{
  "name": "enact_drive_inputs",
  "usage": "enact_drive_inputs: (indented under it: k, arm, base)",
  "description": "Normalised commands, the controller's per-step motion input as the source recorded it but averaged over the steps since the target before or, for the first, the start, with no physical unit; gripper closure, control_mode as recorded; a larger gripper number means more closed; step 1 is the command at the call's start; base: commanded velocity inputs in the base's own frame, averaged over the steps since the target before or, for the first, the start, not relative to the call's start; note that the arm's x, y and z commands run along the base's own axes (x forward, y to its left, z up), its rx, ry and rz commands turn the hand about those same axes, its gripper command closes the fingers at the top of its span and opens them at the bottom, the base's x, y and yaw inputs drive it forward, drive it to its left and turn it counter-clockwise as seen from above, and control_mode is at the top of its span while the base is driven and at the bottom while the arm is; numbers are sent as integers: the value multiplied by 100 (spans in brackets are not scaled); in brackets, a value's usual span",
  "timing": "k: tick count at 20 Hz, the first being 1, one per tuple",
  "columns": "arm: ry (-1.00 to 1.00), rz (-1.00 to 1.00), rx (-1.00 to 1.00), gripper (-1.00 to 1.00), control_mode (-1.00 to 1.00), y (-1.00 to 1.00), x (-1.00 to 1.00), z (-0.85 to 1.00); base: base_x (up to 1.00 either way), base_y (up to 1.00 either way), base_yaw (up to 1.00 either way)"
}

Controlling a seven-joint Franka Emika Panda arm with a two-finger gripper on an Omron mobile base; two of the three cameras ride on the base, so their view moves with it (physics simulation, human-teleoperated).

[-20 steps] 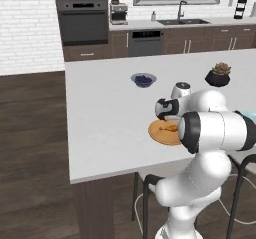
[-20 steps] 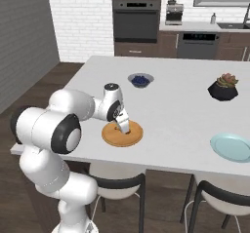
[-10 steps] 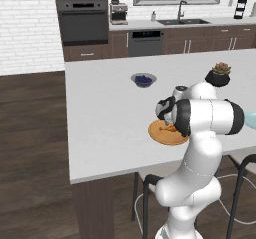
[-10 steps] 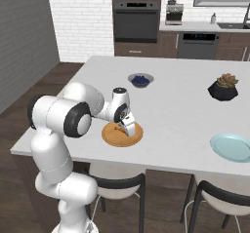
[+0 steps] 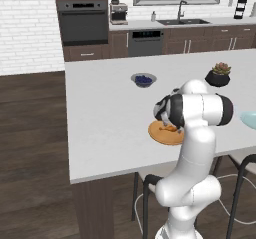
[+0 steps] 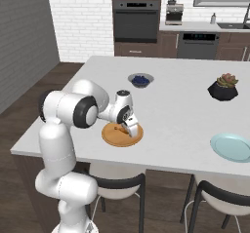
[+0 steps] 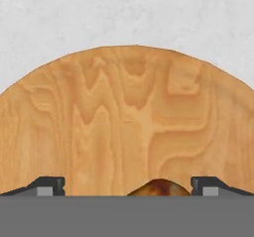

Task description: Pick the chicken drumstick and eggplant from their plates and place them in the bowl. Then put the bowl in the fridge.

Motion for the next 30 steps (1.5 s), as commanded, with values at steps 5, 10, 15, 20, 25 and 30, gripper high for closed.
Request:
enact_drive_inputs:
  k: [5,10,15,20,25,30]
  arm:
    - [0,0,0,100,-100,0,4,-8]
    - [-2,0,0,100,-100,0,-8,1]
    - [-9,0,0,100,-100,0,-34,48]
    - [-17,0,0,100,-100,0,-67,98]
    - [-18,-3,0,100,-100,5,-93,100]
    - [-22,0,-3,100,-100,20,-95,100]
  base:
    - [0,0,0]
    - [0,0,0]
    - [0,0,0]
    - [0,0,0]
    - [0,0,0]
    - [0,0,0]
